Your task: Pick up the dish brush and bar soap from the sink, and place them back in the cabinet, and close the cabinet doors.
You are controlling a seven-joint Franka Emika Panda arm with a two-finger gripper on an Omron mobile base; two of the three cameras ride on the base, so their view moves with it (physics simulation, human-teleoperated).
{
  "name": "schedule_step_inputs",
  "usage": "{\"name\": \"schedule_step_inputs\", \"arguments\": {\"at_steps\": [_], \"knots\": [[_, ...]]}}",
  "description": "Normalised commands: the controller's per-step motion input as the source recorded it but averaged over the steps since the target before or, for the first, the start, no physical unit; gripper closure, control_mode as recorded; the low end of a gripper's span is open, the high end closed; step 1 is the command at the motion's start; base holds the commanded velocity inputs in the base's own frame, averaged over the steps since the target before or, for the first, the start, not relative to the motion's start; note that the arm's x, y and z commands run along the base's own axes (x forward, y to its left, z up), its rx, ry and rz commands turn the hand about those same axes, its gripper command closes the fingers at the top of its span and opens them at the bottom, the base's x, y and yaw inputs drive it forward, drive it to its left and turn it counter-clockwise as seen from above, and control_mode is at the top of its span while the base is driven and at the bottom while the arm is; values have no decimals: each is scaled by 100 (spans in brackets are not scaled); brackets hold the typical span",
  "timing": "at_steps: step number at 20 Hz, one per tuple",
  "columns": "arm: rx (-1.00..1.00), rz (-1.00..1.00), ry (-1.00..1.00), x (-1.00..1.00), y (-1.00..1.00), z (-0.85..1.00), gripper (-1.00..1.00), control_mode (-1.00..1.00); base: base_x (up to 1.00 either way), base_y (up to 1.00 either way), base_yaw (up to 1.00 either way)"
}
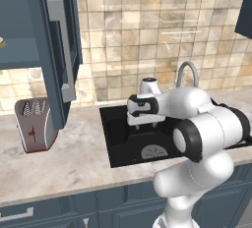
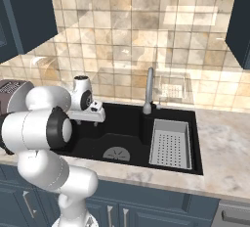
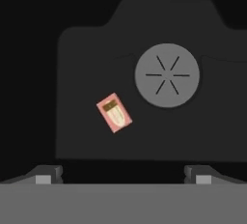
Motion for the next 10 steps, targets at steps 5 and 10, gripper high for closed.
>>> {"name": "schedule_step_inputs", "arguments": {"at_steps": [5,10], "knots": [[0,0,2,0,0,-14,-100,-100,0,0,0],[0,0,1,0,1,-13,-100,-100,0,0,0]]}}
